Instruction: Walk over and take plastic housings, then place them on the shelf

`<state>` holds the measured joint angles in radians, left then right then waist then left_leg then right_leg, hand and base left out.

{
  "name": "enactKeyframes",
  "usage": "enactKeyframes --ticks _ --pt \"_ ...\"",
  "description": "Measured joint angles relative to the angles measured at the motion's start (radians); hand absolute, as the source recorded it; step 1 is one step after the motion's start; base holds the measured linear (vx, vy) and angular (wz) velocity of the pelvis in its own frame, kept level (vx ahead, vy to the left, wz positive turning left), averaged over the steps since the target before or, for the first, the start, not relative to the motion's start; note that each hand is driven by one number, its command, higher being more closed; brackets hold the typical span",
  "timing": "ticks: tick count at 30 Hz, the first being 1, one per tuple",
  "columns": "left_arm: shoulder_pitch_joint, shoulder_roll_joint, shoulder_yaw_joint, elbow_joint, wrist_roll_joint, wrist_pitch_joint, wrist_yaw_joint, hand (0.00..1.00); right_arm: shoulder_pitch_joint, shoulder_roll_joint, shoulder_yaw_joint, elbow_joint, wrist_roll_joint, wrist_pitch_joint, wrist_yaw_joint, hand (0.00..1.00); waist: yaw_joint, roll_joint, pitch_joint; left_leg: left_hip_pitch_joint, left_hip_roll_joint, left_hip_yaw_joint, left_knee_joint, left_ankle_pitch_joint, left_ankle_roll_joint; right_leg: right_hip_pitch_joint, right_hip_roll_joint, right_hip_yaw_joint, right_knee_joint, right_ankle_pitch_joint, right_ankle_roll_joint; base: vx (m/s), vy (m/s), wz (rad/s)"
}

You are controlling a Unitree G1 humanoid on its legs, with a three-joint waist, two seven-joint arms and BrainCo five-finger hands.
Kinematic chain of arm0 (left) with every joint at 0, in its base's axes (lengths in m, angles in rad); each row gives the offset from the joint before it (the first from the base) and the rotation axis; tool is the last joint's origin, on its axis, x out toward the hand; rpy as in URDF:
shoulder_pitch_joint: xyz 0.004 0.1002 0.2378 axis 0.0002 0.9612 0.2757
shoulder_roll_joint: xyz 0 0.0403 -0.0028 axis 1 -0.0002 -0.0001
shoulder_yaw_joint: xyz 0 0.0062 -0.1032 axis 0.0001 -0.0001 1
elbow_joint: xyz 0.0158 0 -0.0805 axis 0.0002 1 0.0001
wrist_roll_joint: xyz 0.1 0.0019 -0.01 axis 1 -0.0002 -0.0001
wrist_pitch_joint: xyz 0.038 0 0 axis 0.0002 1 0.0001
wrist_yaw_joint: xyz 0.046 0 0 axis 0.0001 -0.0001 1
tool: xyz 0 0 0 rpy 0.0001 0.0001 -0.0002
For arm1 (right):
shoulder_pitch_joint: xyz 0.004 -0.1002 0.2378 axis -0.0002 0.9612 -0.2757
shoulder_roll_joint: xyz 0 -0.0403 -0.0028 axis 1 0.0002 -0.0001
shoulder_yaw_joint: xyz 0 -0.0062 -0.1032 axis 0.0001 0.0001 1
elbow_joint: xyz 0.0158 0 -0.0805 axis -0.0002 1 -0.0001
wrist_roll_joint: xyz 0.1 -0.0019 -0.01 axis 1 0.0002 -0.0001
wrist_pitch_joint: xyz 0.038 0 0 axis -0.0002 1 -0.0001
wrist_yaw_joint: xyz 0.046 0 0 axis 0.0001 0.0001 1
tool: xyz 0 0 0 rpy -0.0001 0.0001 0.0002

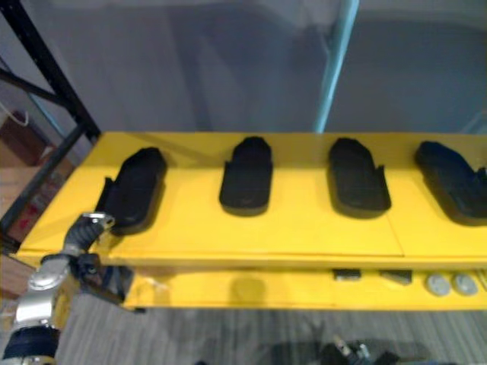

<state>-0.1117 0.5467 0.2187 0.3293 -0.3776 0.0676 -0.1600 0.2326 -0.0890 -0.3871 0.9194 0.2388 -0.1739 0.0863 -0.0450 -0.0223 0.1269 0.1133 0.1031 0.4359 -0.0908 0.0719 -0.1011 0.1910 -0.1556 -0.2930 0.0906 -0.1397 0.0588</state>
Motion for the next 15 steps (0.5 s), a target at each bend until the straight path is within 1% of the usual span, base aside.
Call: enactKeyframes --ticks 3,5,9,12,15 --pt "-0.011 0.000 -0.003 0.016 0.008 0.000 0.004 1.00 0.003 0.000 0.000 0.001 0.000 0.002 -0.001 0.00 -0.002 0.004 0.000 -0.013 0.000 0.001 0.000 0.005 0.003 -0.015 -0.001 0.000 -0.001 0.001 0.002 -0.06 0.010 -0.03" --pt "-0.011 0.000 -0.005 0.034 0.034 0.000 0.007 1.00 0.008 0.000 0.000 0.001 -0.006 0.004 -0.002 0.00 -0.005 0.005 0.001 -0.014 -0.001 0.001 0.000 0.004 0.003 -0.013 -0.002 -0.001 -0.008 0.001 0.003 -0.06 0.008 -0.03" --pt "-0.013 0.000 -0.005 0.048 0.035 0.000 0.030 1.00 0.012 0.000 -0.001 -0.001 -0.019 0.004 -0.001 0.00 -0.014 0.004 0.002 -0.029 -0.005 -0.006 0.000 0.006 0.007 -0.018 -0.003 -0.005 -0.023 0.002 0.004 -0.02 0.005 0.05" --pt "-0.029 0.003 -0.004 0.058 0.041 -0.001 0.047 1.00 0.023 0.000 -0.002 -0.005 -0.019 0.004 0.000 0.00 -0.014 0.000 0.008 -0.035 -0.010 -0.007 0.000 0.005 0.009 -0.017 -0.005 -0.005 -0.033 0.006 0.011 0.04 0.006 0.04" --pt "-0.063 0.036 -0.005 0.109 0.043 -0.003 0.073 1.00 0.025 0.000 -0.002 -0.009 -0.018 0.004 0.002 0.00 -0.017 -0.005 0.011 -0.043 -0.012 -0.012 0.001 0.005 0.008 -0.020 -0.005 -0.005 -0.037 0.006 0.011 0.06 -0.009 0.06"
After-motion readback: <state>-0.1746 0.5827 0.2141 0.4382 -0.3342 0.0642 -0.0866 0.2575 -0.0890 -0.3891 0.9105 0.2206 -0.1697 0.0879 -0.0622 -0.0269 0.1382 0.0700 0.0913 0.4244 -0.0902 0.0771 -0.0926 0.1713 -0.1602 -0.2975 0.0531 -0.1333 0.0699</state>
